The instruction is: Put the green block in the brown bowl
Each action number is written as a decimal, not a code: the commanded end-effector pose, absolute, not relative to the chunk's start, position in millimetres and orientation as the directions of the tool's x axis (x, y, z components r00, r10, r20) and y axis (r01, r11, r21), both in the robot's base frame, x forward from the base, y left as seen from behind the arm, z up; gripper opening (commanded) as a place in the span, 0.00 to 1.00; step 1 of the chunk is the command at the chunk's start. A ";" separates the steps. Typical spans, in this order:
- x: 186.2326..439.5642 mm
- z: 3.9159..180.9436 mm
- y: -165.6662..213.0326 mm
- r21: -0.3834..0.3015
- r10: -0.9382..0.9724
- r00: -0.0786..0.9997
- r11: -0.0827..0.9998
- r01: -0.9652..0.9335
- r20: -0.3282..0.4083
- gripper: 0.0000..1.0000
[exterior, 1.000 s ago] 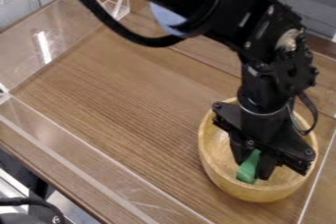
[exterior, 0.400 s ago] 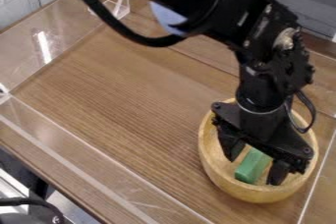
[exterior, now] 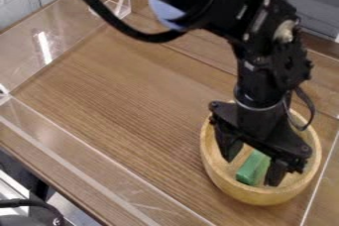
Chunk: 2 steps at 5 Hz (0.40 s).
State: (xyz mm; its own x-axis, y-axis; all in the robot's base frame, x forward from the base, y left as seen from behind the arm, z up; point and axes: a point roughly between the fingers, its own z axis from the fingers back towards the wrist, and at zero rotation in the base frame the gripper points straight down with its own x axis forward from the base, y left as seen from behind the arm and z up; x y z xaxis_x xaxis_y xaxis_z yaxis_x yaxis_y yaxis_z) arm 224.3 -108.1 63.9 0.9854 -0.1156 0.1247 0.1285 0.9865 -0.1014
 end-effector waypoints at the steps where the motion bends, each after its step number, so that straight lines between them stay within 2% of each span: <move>1: 235.8 87.2 -107.9 -0.124 -0.102 0.977 0.984 0.126 0.187 1.00; 2: 237.8 97.5 -104.3 -0.130 -0.091 0.976 0.984 0.118 0.197 1.00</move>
